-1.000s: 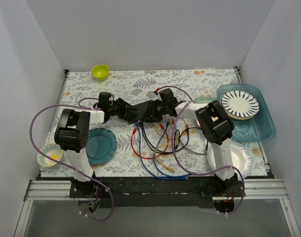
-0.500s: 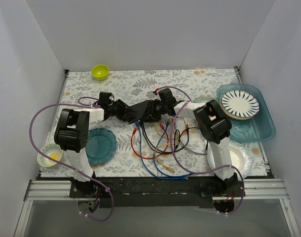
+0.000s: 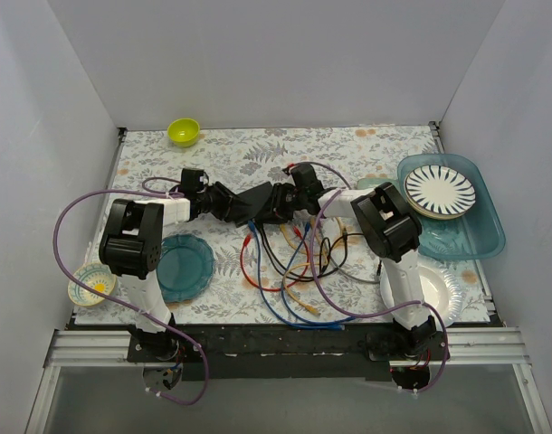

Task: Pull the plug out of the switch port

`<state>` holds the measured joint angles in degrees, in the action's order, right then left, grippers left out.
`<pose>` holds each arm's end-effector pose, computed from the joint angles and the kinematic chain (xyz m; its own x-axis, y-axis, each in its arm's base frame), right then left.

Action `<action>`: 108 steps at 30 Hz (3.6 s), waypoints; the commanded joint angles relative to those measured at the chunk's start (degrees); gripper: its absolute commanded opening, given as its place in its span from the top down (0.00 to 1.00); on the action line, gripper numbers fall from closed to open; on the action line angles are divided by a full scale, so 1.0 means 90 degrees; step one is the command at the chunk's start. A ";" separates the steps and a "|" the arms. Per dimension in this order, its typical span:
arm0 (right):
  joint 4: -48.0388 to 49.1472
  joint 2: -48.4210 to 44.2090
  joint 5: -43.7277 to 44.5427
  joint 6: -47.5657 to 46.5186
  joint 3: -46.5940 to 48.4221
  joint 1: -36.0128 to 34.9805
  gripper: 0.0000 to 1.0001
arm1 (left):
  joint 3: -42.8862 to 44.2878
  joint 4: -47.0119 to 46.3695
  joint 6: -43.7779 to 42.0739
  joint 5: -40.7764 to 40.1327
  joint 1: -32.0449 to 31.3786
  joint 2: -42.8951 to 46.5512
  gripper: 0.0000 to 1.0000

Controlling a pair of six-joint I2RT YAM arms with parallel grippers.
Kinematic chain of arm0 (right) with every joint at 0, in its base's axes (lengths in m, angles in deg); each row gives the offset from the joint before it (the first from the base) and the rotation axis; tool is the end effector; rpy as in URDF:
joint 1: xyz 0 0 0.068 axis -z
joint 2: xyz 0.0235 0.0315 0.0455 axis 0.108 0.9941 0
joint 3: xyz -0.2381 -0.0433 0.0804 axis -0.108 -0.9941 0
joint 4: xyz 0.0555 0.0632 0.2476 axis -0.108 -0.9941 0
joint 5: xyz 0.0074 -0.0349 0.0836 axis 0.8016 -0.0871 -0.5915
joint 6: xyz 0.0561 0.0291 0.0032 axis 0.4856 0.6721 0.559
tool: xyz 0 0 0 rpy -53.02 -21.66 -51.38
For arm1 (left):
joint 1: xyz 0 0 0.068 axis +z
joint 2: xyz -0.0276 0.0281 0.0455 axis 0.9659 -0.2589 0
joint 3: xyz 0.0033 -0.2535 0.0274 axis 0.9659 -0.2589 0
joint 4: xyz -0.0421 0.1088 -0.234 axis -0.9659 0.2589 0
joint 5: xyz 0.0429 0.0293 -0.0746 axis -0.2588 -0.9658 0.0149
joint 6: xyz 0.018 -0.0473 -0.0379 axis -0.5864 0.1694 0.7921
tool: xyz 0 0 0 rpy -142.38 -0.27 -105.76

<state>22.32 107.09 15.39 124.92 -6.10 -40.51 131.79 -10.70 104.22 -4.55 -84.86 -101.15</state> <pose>0.3708 0.2831 0.0998 -0.9557 0.1787 -0.2339 -0.0962 0.5612 0.8221 0.3589 -0.0892 0.1070 -0.3074 -0.7745 0.5528 -0.8423 -0.0488 -0.5368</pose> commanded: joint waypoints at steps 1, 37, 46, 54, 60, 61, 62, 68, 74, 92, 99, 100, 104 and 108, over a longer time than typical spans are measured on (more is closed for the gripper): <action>0.0998 0.0149 0.0249 0.0744 -0.0240 -0.0017 0.64 | -0.0178 0.0616 -0.0282 -0.0402 0.0003 -0.0091 0.65; 0.0941 -0.1002 0.0052 -0.0348 -0.2261 0.0187 0.99 | -0.0442 -0.0810 0.0479 0.0477 -0.0076 -0.0229 0.65; -0.0428 -0.1853 0.0689 -0.1696 -0.1901 0.0697 0.85 | -0.0403 -0.1386 0.0840 0.0702 0.0013 0.0192 0.63; -0.0114 -0.1942 0.0650 -0.1569 -0.1062 0.0267 0.57 | -0.0539 -0.1718 0.1006 0.0370 0.0032 0.0631 0.60; -0.0309 -0.1054 0.0269 -0.1394 -0.0252 -0.0114 0.56 | -0.0881 -0.1837 0.1203 0.0136 0.0120 0.0631 0.60; -0.0358 -0.0927 0.0191 -0.1345 -0.0183 -0.0163 0.56 | -0.0842 -0.1565 0.1057 0.0077 0.0120 0.0573 0.60; -0.0378 -0.0742 0.0162 -0.1306 -0.0144 -0.0182 0.56 | -0.0716 -0.1388 0.0978 0.0028 0.0120 0.0515 0.60; -0.0446 -0.0389 0.0132 -0.1100 -0.0007 -0.0192 0.57 | -0.0188 -0.0059 0.0431 -0.0060 0.0130 -0.0042 0.62; -0.0476 -0.0164 0.0210 -0.0983 0.0159 -0.0192 0.57 | -0.0393 -0.0078 0.0382 -0.0148 0.0130 0.0016 0.62; -0.0154 0.0393 0.0318 -0.0437 0.0511 -0.0192 0.60 | -0.0491 -0.0049 0.0284 -0.0031 0.0120 0.0055 0.63; 0.0587 0.0266 0.0474 0.0420 -0.0015 -0.0192 0.68 | -0.0539 -0.0068 0.0245 -0.0011 0.0120 0.0104 0.63; 0.0821 0.0189 0.0493 0.0607 -0.0190 -0.0183 0.70 | -0.0549 -0.0078 0.0235 -0.0011 0.0120 0.0114 0.63; 0.1828 0.0149 0.0552 0.1282 -0.0709 -0.0192 0.71 | -0.0598 -0.0107 0.0235 -0.0001 0.0120 0.0143 0.63; 0.1858 0.0217 0.0601 0.1429 -0.0651 -0.0183 0.76 | -0.0608 -0.0117 0.0206 0.0008 0.0120 0.0172 0.63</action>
<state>36.60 108.33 17.48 133.38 -11.17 -42.30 128.29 -16.16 108.27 -2.15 -83.79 -100.67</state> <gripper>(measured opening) 0.280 0.368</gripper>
